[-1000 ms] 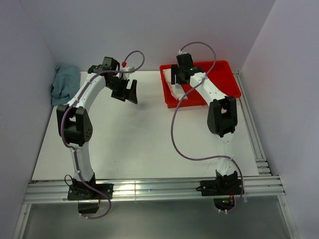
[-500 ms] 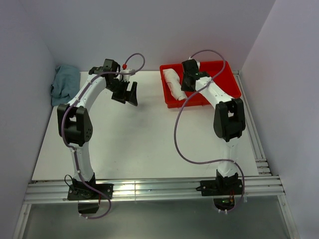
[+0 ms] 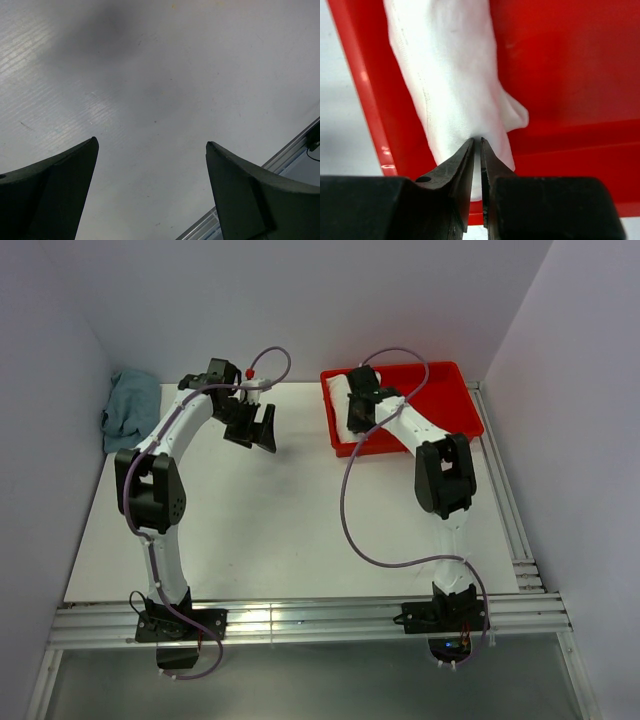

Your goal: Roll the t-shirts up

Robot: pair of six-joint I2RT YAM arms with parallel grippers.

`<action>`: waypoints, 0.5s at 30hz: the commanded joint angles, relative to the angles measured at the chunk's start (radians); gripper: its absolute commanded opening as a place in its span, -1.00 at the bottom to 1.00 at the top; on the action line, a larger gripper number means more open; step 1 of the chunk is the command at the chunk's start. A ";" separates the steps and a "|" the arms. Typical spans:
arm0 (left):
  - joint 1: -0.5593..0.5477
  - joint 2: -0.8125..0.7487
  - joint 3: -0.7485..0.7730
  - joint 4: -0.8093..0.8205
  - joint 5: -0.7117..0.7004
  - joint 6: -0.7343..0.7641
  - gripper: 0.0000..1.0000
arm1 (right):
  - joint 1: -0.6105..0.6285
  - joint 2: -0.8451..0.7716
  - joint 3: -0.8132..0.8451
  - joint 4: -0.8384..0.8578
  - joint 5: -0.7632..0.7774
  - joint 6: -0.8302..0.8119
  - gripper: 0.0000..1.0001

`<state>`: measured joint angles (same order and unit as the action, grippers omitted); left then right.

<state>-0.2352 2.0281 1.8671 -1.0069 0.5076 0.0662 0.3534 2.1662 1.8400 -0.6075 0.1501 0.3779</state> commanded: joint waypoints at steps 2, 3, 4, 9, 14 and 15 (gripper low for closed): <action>-0.004 0.018 0.024 0.010 0.019 0.003 0.87 | 0.021 0.038 0.050 0.005 -0.038 0.013 -0.67; -0.004 0.018 0.029 0.011 0.019 0.004 0.87 | 0.021 0.041 0.051 0.003 -0.034 0.015 -0.67; -0.004 0.023 0.032 0.008 0.019 0.004 0.87 | 0.021 0.044 0.053 0.000 -0.017 0.018 -0.67; -0.004 0.021 0.035 0.016 0.025 0.014 0.90 | 0.021 0.000 0.012 0.021 0.051 0.032 -0.52; -0.001 0.007 0.047 0.037 0.023 0.007 0.93 | 0.019 -0.060 -0.002 0.034 0.108 0.044 -0.21; 0.002 0.004 0.056 0.039 0.025 0.006 0.94 | 0.019 -0.081 -0.004 0.044 0.106 0.047 -0.18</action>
<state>-0.2348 2.0598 1.8702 -0.9989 0.5079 0.0666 0.3752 2.1834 1.8427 -0.5964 0.1993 0.4080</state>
